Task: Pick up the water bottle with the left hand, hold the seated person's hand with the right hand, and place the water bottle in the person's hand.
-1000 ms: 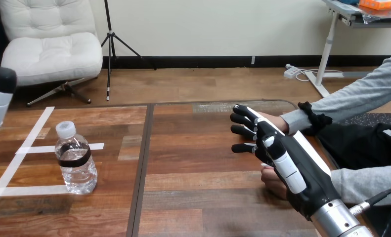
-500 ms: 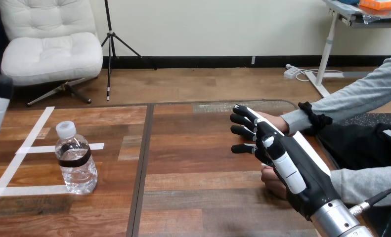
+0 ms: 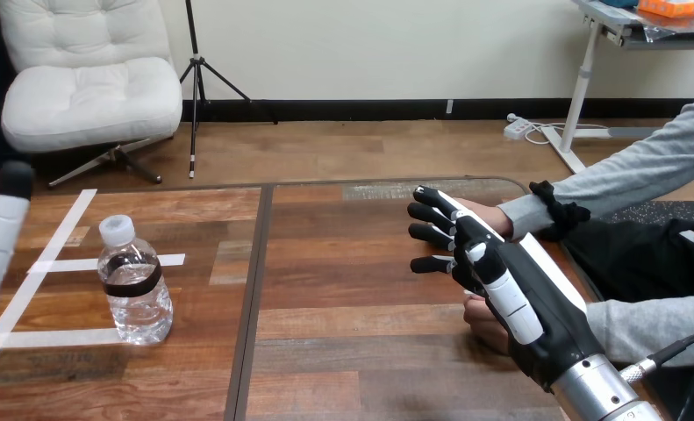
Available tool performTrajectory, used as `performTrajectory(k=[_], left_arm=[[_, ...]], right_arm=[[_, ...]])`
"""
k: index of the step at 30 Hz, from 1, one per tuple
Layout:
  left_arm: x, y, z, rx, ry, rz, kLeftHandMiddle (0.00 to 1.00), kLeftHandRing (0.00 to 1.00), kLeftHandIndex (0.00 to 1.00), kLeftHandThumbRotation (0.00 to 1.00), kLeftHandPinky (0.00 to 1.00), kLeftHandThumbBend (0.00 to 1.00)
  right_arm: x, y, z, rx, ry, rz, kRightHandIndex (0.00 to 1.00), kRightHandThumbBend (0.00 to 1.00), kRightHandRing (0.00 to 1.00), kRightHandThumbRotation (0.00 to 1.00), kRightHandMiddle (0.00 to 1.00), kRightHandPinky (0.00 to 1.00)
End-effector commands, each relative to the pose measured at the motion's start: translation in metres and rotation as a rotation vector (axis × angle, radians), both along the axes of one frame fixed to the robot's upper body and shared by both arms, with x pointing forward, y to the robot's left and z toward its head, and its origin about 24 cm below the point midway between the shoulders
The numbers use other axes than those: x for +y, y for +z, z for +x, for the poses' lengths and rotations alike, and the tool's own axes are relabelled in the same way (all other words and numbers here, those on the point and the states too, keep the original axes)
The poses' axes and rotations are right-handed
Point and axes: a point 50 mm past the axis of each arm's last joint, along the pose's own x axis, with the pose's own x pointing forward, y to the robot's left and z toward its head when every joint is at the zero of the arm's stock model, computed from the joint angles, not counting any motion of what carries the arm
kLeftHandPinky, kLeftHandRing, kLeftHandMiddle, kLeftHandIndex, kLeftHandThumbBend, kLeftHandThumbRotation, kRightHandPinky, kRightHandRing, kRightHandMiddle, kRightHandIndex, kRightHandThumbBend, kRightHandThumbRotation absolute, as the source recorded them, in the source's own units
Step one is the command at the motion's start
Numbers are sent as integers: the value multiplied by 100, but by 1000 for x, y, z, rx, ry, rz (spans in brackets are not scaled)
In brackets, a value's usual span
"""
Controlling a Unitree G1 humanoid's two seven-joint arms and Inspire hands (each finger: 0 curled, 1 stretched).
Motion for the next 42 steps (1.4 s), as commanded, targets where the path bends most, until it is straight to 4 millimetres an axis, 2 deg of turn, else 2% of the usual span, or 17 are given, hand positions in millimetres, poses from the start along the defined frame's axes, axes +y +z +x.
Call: performTrajectory(k=[1,42], left_arm=[[-5,10,13,-40,-28,34,100,100,100,100,100,100],[-8,-23,30,90,-28,-119,100,100,100,98,100,100]], right_arm=[[7,23,7,-109,25,12,94,98,90,100,92,77],[6,23,5,-104,23,30,93,99,90,100,92,77]])
